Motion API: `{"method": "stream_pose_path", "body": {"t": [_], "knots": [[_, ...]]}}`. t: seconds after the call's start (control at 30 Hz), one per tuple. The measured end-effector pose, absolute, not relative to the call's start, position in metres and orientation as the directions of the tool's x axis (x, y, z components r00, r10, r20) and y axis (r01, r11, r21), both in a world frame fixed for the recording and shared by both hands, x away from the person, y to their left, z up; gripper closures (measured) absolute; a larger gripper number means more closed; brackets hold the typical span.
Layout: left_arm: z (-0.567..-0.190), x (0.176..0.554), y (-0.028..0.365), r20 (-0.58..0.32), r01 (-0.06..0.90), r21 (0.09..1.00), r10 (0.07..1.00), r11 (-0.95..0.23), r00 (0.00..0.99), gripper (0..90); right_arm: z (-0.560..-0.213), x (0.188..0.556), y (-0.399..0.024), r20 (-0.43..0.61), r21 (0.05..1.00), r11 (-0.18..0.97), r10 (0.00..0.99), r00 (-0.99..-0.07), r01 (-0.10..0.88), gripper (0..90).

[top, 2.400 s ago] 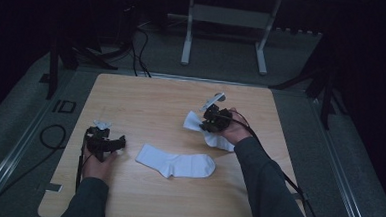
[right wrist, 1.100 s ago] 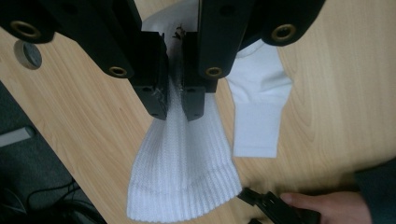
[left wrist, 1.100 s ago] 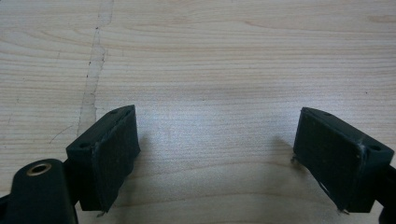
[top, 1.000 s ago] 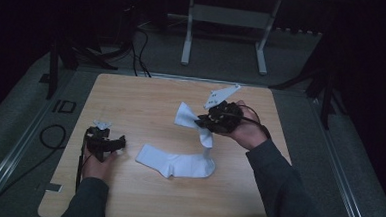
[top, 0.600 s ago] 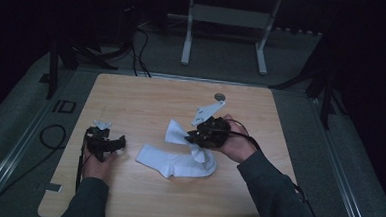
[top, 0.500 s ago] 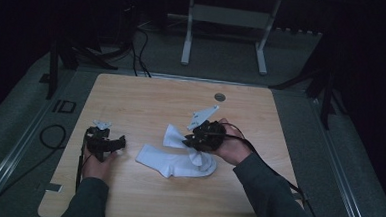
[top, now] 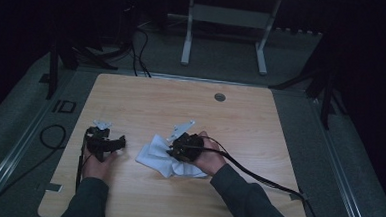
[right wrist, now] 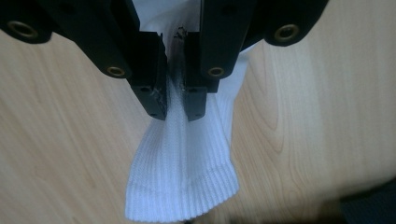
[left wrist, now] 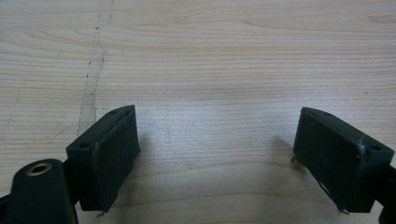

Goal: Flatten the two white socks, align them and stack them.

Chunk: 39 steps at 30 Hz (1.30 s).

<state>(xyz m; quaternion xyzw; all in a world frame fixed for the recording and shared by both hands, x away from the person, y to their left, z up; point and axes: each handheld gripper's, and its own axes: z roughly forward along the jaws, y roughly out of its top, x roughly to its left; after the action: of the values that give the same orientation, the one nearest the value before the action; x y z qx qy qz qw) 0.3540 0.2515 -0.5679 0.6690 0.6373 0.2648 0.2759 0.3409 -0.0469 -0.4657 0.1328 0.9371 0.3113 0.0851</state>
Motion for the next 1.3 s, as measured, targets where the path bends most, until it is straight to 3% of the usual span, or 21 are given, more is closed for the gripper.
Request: {"method": "stream_pose_path", "body": {"t": [0.43,0.57,1.07,1.13,1.23,1.3], "knots": [[-0.568,0.354,0.251,0.003,0.707,0.707,0.999,-0.036,0.048,14.2,-0.48,0.351,-0.033,-0.046,0.616,0.746,0.356,-0.933,0.254,80.6],[-0.568,0.354,0.251,0.002,0.706,0.707,0.999,-0.035,0.047,14.2,-0.48,0.348,-0.022,-0.058,0.624,0.748,0.331,-0.942,0.224,80.7],[-0.568,0.354,0.251,0.003,0.707,0.707,0.999,-0.035,0.047,14.2,-0.516,0.353,-0.008,-0.016,0.602,0.746,0.368,-0.93,0.285,80.3],[-0.568,0.354,0.251,0.003,0.706,0.707,0.999,-0.035,0.048,14.2,-0.521,0.355,-0.007,-0.013,0.593,0.751,0.371,-0.929,0.292,76.9],[-0.568,0.354,0.251,0.002,0.706,0.707,0.999,-0.035,0.047,14.2,-0.524,0.357,-0.007,0.003,0.593,0.75,0.363,-0.932,0.294,64.8],[-0.568,0.354,0.251,0.003,0.706,0.707,0.999,-0.035,0.047,14.2,-0.523,0.357,-0.007,0.01,0.601,0.743,0.363,-0.932,0.296,62.7]]}}
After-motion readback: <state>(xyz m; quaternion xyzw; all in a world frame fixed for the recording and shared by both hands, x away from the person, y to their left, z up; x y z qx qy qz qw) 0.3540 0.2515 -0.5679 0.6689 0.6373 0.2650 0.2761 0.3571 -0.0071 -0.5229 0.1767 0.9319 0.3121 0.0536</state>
